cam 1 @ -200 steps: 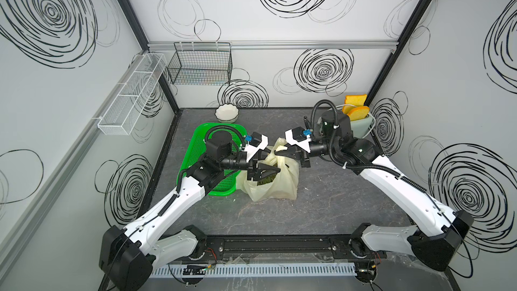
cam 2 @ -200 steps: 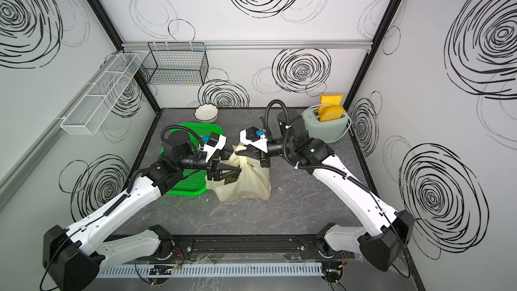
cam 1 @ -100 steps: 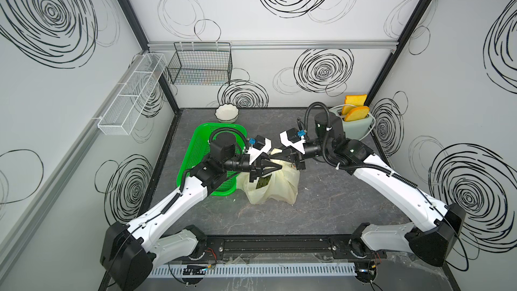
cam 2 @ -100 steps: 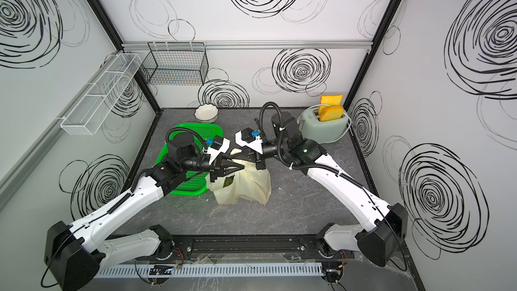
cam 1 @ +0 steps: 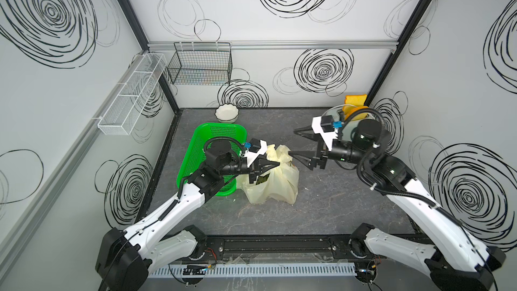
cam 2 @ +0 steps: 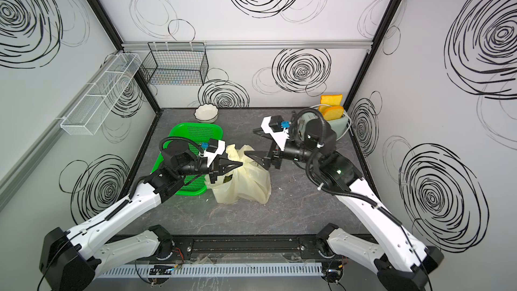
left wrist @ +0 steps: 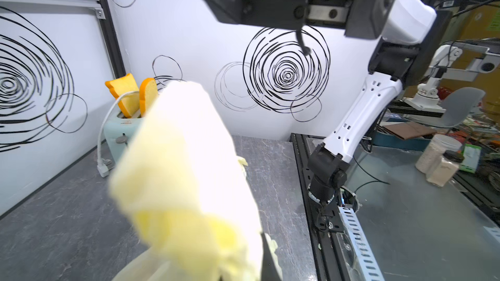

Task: Place the pineapple into a plastic bag & tie a knot
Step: Cross the plastic bag at the center of the board.

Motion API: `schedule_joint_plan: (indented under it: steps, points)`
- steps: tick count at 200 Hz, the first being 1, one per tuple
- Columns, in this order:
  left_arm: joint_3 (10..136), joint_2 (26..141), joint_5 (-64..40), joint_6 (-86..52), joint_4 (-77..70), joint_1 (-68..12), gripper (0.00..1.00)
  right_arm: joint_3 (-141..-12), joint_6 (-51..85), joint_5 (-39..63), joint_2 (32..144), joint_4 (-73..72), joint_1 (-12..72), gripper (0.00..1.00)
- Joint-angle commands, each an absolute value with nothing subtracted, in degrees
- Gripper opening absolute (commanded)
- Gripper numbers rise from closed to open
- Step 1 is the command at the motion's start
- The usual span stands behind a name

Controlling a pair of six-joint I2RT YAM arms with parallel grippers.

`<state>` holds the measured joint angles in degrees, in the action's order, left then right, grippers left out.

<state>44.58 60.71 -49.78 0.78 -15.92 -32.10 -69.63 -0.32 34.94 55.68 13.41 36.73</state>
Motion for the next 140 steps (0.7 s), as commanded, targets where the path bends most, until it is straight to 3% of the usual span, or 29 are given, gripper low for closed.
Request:
schedule_joint_plan:
  steps: [1,34,93,140]
  points:
    - [43.9,59.6,-47.5,0.4,-23.1,-32.3,0.00,-65.5,13.5,28.4,52.7,19.5,34.6,0.78]
    - [44.9,60.1,-48.8,1.3,-21.0,-32.3,0.00,-64.0,20.6,37.7,55.5,20.7,33.9,0.81]
    - [44.8,59.9,-50.9,1.6,-20.1,-32.3,0.00,-58.5,24.7,48.4,60.2,6.6,32.4,0.90]
    - [44.7,60.5,-51.1,0.6,-20.5,-32.4,0.00,-54.1,26.1,52.8,60.6,-6.3,32.3,0.76]
